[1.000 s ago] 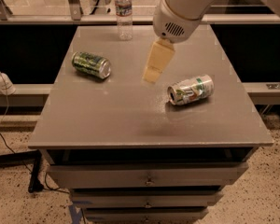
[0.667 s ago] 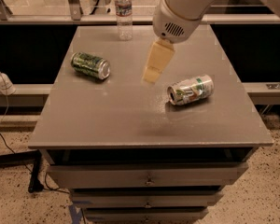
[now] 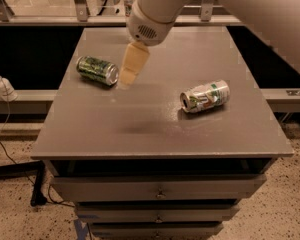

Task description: Place green can upright

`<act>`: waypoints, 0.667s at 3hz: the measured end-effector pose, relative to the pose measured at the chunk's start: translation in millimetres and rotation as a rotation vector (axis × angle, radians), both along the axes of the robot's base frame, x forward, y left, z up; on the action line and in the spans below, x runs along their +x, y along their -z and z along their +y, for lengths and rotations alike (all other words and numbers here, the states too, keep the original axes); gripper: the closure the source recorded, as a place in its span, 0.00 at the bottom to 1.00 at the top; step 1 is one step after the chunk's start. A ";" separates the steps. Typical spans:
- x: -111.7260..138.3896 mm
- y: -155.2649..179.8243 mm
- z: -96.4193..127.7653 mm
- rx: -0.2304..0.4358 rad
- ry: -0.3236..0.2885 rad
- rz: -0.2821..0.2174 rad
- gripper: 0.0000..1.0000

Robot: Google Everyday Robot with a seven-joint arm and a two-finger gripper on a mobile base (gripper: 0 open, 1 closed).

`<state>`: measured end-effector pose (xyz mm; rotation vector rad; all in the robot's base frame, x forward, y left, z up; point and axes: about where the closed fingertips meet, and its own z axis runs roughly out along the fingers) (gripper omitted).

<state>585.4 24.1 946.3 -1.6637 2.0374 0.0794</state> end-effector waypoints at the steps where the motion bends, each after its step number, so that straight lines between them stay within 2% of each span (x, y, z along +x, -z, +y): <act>1: 19.0 11.8 43.0 0.029 0.001 0.023 0.00; 2: 36.6 26.3 79.0 0.052 0.022 0.040 0.00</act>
Offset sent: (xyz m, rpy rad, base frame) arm 0.0608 0.1250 -0.0443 0.0863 0.0627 -0.0563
